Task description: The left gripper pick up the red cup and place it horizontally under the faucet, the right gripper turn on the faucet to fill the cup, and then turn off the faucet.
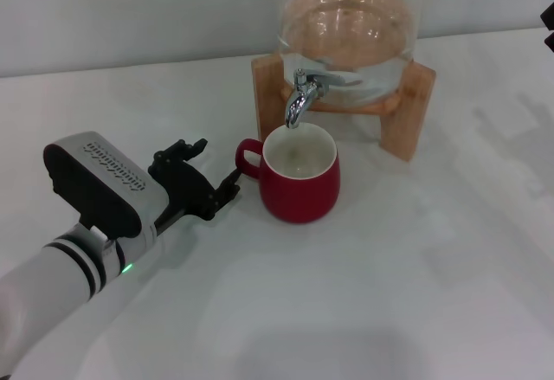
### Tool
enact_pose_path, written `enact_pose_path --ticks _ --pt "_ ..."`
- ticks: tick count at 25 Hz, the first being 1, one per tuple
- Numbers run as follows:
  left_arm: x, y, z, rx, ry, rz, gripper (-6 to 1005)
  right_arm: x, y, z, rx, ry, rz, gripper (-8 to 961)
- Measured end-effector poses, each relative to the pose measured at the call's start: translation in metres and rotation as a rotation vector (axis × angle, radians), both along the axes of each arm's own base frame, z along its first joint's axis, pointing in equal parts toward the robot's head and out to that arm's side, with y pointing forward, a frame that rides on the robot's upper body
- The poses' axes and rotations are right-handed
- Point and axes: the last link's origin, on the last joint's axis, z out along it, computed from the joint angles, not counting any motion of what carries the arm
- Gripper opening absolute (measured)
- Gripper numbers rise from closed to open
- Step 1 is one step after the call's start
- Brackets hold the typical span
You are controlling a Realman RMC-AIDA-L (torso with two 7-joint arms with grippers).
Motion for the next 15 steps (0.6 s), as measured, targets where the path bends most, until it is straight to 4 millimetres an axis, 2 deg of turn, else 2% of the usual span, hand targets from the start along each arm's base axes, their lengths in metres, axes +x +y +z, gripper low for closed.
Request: enact_pose_path --ticks 15 --pt "-0.015 0.003 0.012 0.079 0.009 0.048 655 0.0 -0.001 0.0 -0.001 -0.001 -0.001 868"
